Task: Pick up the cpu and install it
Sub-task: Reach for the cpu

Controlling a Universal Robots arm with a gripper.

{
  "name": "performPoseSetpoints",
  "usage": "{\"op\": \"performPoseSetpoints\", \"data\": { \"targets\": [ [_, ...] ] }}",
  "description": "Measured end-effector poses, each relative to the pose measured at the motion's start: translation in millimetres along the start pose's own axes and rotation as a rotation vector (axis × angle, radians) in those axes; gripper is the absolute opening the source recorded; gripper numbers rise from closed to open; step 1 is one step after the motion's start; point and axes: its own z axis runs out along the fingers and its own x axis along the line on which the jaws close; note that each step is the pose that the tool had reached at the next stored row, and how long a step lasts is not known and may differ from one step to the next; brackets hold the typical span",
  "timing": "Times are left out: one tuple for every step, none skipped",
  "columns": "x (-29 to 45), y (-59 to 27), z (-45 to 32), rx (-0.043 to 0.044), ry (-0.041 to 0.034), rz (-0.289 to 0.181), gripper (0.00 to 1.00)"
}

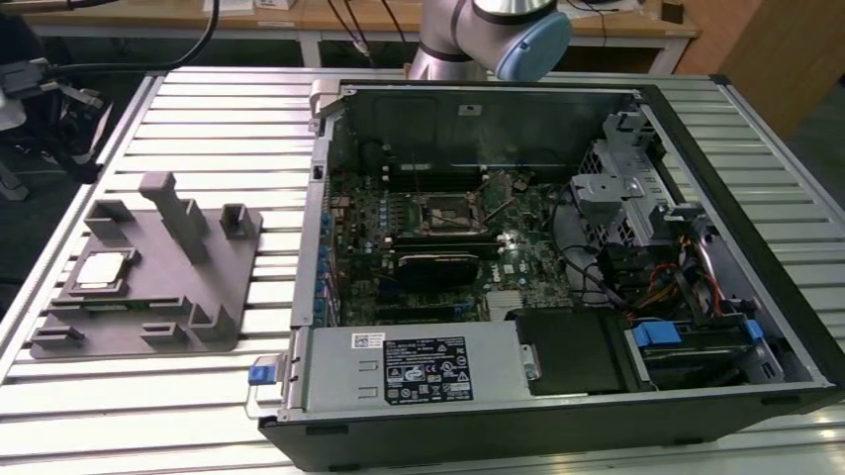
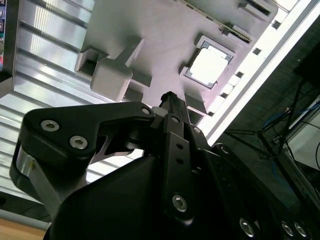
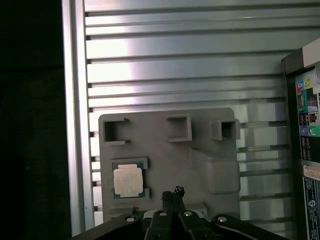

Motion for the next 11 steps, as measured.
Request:
{"op": "performPoseSetpoints", "data": {
  "targets": [
    [0.5, -0.3, 1.3, 0.0001, 0.0, 0.0, 0.11],
    [0.8, -0.7, 2.5, 0.0, 0.0, 0.0, 0.11],
    [1.2, -1.0, 3.7, 0.0, 0.0001, 0.0, 0.11],
    [1.7, -1.3, 4.8, 0.0001, 0.0002, 0.0, 0.11],
    [2.2, -1.7, 6.0, 0.0001, 0.0001, 0.0, 0.11],
    [2.7, -2.1, 7.1, 0.0001, 0.0002, 0.0, 0.11],
    [3.2, -2.5, 8.2, 0.0001, 0.0002, 0.0, 0.11],
    [3.8, -2.9, 9.3, 0.0, 0.0, 0.0, 0.11],
    [4.4, -3.2, 10.4, 0.0, 0.0, 0.0, 0.11],
    [4.9, -3.7, 11.4, 0.0, 0.0, 0.0, 0.11],
    [5.5, -4.1, 12.3, 0.0, 0.0, 0.0, 0.11]
  ]
}}
